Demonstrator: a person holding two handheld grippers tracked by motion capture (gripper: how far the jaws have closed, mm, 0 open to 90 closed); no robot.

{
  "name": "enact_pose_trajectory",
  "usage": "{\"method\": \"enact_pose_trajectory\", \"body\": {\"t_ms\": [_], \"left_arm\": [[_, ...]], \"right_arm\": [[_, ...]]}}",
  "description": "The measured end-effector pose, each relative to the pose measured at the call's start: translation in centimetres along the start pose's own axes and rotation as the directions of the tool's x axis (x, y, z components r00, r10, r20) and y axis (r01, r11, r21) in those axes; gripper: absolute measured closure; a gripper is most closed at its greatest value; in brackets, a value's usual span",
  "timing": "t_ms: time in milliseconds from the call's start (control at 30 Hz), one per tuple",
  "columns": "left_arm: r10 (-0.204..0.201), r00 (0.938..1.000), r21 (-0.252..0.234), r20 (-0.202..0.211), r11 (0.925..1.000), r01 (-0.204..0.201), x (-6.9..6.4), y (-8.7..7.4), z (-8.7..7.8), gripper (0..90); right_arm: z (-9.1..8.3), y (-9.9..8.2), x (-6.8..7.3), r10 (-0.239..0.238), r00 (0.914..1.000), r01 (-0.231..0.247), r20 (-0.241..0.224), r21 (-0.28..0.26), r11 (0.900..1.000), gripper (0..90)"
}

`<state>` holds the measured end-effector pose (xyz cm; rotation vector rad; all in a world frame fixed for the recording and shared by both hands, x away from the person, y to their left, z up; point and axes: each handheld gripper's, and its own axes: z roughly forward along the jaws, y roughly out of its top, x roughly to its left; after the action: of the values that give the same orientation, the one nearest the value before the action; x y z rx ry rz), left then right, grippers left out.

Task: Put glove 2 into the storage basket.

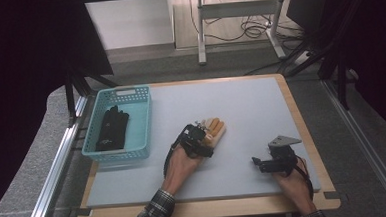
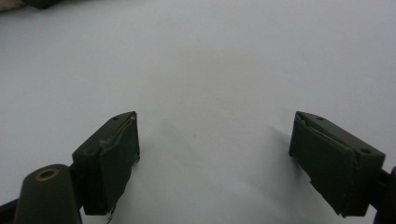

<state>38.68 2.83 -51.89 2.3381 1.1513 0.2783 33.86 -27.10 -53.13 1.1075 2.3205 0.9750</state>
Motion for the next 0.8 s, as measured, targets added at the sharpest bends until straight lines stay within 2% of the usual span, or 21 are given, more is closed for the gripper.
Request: {"method": "enact_pose_trajectory", "body": {"t_ms": [67,167,233,333,433,667,800], "left_arm": [[0.014,0.9999,-0.002,0.007,0.9999,-0.014,0.0,0.0,-0.2,44.1],[0.024,0.9992,-0.008,0.031,0.9997,-0.023,0.2,-0.1,-0.4,56.0],[0.025,0.9981,-0.010,0.057,0.9996,-0.025,0.5,-0.1,-0.6,61.6],[0.031,0.9970,-0.020,0.071,0.9994,-0.030,0.7,-0.1,-1.1,67.8],[0.024,0.9964,-0.060,0.081,0.9980,-0.019,1.2,0.0,-2.1,74.2],[0.000,0.9972,-0.096,0.075,0.9953,0.007,2.5,0.7,-4.2,76.1],[-0.010,0.9988,-0.111,0.047,0.9937,0.016,3.4,1.1,-5.7,76.1]], "right_arm": [[0.0,0.0,0.0,0.000,1.0000,0.000,0.000,0.000,1.0000,15.5],[0.0,0.0,0.0,0.001,1.0000,-0.001,0.001,0.000,1.0000,15.5],[0.0,0.0,0.0,0.001,1.0000,-0.001,0.001,0.000,1.0000,15.5],[0.0,0.0,0.0,0.001,1.0000,-0.001,0.001,0.000,1.0000,15.5],[0.0,0.0,0.0,0.001,1.0000,-0.001,0.000,0.000,1.0000,15.5],[0.0,0.0,0.0,0.002,1.0000,-0.002,0.000,-0.001,1.0000,15.5],[0.0,0.0,0.0,0.000,1.0000,0.000,0.000,-0.001,1.0000,15.5]]}}
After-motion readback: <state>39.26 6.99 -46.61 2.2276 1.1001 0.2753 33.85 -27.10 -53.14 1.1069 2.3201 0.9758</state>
